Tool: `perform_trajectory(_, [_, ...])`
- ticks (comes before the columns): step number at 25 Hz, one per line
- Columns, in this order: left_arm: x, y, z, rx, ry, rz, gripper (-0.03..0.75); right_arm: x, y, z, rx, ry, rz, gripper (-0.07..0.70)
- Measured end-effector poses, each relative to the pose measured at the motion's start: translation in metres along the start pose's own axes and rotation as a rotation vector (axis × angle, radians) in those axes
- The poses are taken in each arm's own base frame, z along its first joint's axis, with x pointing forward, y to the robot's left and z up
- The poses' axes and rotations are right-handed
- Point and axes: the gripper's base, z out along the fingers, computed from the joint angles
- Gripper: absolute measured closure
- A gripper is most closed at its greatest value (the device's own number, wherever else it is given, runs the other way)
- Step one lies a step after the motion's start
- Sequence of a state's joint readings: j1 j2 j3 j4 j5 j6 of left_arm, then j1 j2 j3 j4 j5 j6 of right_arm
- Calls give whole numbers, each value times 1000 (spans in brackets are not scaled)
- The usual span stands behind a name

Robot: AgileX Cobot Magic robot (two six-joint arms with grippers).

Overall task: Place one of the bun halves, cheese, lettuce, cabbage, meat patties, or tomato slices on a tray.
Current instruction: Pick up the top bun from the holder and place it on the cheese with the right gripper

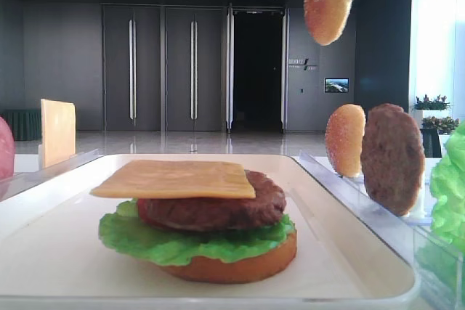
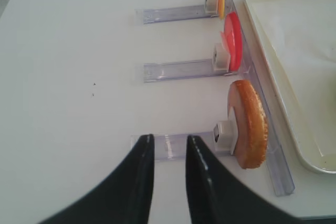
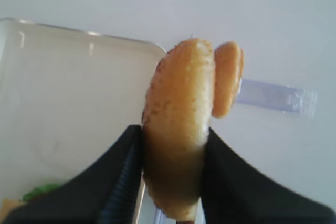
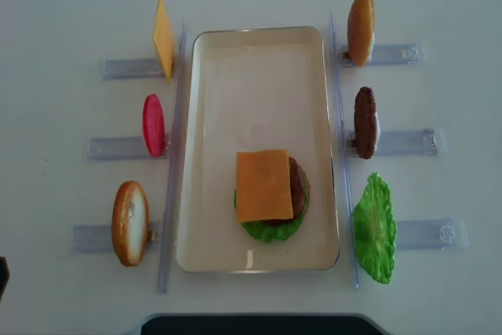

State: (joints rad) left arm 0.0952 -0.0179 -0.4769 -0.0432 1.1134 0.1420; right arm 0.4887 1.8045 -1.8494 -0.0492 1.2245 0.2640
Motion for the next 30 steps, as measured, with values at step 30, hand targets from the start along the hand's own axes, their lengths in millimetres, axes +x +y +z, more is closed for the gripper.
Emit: perform_trajectory(30, [0, 0, 0, 0, 0, 0, 557, 205, -44, -102, -136, 30, 140, 405])
